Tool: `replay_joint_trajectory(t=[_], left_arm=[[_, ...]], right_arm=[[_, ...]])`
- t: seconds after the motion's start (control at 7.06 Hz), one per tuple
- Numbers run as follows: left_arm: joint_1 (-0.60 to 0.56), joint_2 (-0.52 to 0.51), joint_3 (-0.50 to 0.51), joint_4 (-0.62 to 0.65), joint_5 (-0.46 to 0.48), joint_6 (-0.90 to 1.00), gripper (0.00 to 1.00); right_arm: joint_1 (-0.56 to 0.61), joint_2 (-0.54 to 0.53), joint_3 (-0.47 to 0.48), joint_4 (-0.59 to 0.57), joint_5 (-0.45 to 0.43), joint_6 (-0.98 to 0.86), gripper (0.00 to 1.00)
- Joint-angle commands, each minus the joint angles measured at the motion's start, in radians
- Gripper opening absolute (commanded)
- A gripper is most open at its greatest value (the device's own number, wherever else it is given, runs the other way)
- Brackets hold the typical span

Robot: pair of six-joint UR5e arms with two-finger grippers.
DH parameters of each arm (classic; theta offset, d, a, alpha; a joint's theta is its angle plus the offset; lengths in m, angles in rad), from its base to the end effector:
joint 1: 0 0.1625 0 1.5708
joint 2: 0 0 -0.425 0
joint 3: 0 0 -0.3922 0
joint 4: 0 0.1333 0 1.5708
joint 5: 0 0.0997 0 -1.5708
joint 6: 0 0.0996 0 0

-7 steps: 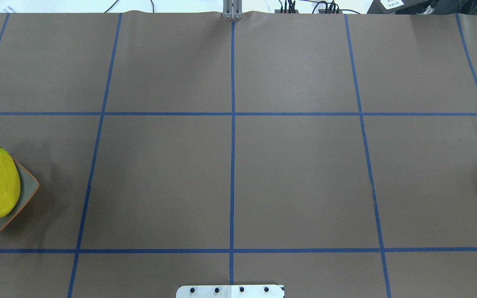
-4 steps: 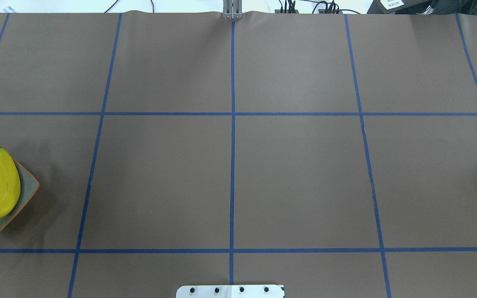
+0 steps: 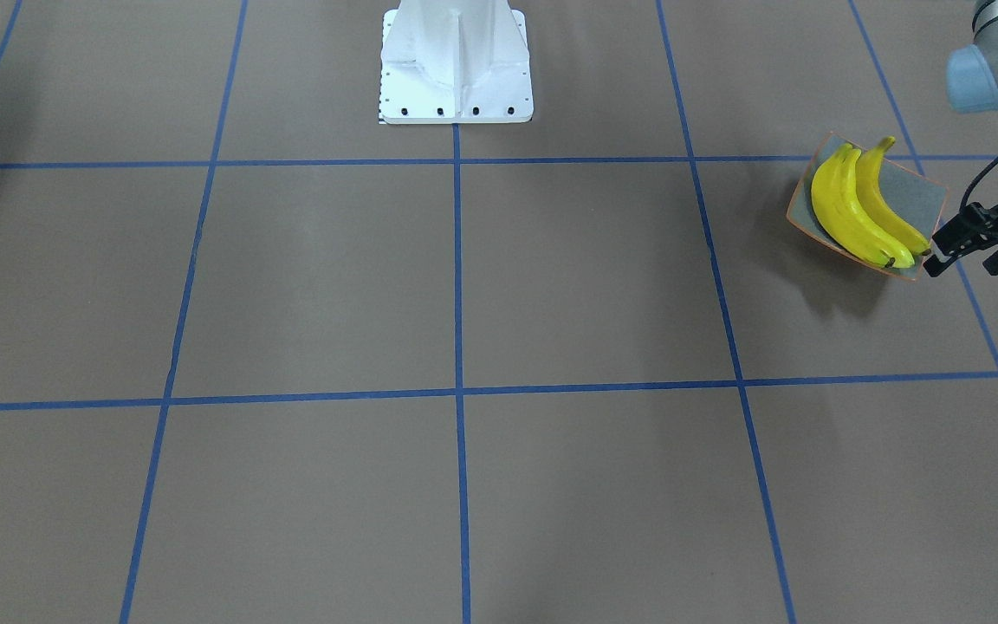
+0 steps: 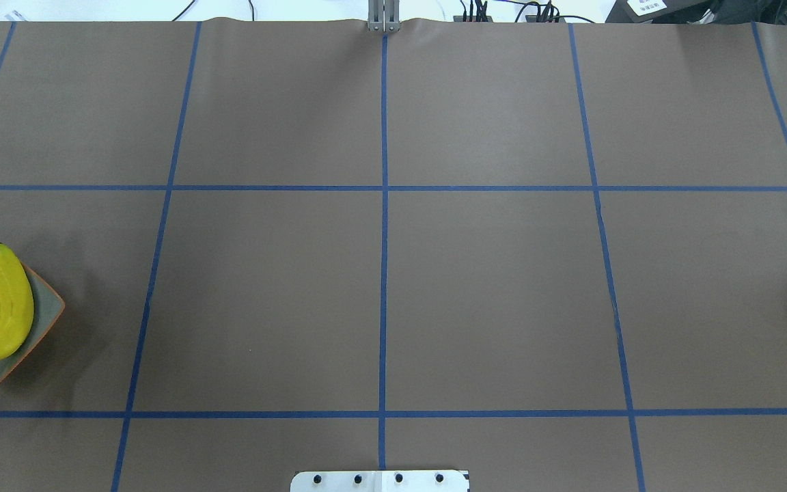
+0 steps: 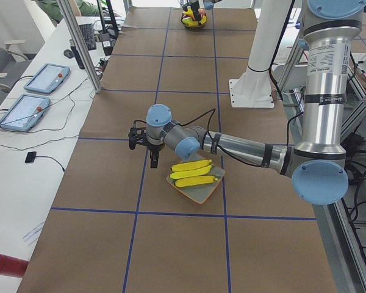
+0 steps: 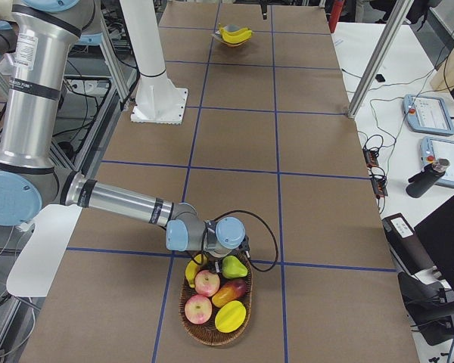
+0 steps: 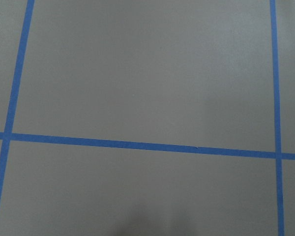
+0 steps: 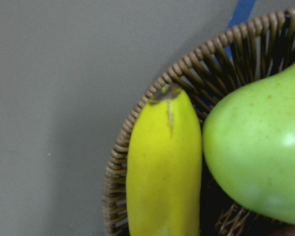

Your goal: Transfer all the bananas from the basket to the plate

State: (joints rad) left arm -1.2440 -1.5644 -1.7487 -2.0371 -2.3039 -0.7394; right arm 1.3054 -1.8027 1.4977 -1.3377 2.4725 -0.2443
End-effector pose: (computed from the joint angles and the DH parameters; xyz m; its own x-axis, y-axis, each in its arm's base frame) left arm 0.0999 -0.5024 0.5207 0.5993 -0.0576 -0.7985 0.1975 0.9772 0.0777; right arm -0.0442 -0.3729 0.7627 0.5318 -0.3379 0.7765 0.4022 0.9077 0.1195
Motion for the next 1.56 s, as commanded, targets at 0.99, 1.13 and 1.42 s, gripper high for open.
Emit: replay_joint_trajectory(t=[0.99,1.13,1.42], left_arm=[[0.0,-0.006,0.009,-0.003,-0.006,0.0,1.0],[0.0,-0.006,0.011,-0.005,-0.006,0.0,1.0],[0.0,-0.009,0.012,-0.006,-0.006,0.0,1.0]], right_arm=[[0.098,0.0,0.196,-0.152,0.0,-0.001,0.0],[0.121,0.043,0.287,-0.285,0.0,-0.001,0.0],[0.132,0.28,0.335,-0.583,0.003,0.0,0.0]])
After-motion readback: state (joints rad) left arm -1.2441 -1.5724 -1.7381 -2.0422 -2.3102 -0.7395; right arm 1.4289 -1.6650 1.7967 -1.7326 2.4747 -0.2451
